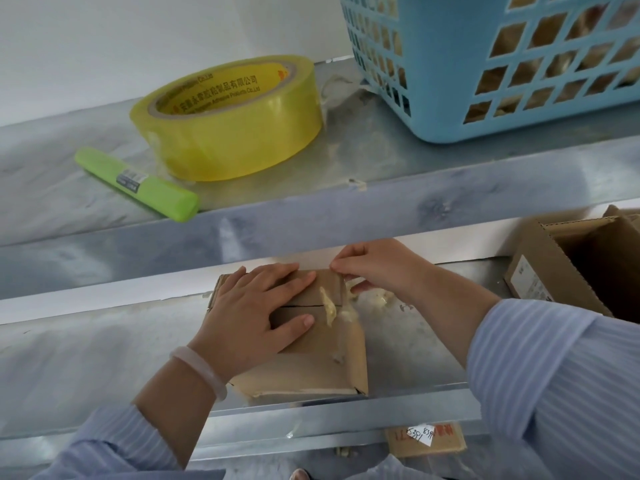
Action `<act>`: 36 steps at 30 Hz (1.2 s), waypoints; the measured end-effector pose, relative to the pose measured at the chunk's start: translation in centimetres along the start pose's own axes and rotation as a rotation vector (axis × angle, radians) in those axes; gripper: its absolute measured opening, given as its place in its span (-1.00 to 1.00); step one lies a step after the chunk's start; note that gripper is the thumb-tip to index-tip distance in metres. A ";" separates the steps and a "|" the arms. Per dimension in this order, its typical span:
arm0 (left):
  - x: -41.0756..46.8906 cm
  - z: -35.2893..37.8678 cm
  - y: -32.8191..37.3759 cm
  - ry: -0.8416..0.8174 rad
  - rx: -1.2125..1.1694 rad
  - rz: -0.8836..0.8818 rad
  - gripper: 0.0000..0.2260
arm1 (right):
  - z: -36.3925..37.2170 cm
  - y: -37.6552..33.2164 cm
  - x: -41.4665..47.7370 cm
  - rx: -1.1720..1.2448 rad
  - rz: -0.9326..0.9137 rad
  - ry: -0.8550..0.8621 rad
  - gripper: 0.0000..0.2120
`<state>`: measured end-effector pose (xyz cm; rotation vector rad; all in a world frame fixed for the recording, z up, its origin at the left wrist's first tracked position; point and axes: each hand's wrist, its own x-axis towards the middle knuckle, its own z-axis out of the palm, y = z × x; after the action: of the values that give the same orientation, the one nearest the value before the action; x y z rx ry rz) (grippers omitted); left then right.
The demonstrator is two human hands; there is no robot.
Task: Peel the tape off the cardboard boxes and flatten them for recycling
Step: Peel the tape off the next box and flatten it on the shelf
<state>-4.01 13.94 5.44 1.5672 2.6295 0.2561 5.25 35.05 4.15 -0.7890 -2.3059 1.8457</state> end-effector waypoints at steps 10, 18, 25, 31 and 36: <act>0.5 0.1 -0.2 -0.027 0.003 -0.037 -0.38 | -0.7 1.4 0.3 -0.186 -0.200 0.244 -0.86; 0.2 0.1 -0.1 -0.003 0.012 -0.018 -0.40 | -0.3 0.1 0.7 -0.207 -0.057 0.009 -0.90; 0.3 0.3 -0.2 -0.009 0.021 -0.029 -0.39 | 1.1 -0.4 0.3 -0.424 -0.189 0.146 -0.89; 0.4 0.4 -0.4 -0.010 0.031 -0.032 -0.39 | 3.1 1.2 0.1 -0.193 -0.147 0.348 -0.90; 0.4 0.6 -0.6 -0.002 0.028 -0.026 -0.39 | 3.9 1.8 0.1 0.138 0.009 0.372 -0.91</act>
<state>-4.60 14.08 4.74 1.5388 2.6614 0.2169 4.26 31.87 1.42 -1.0220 -1.9293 1.6683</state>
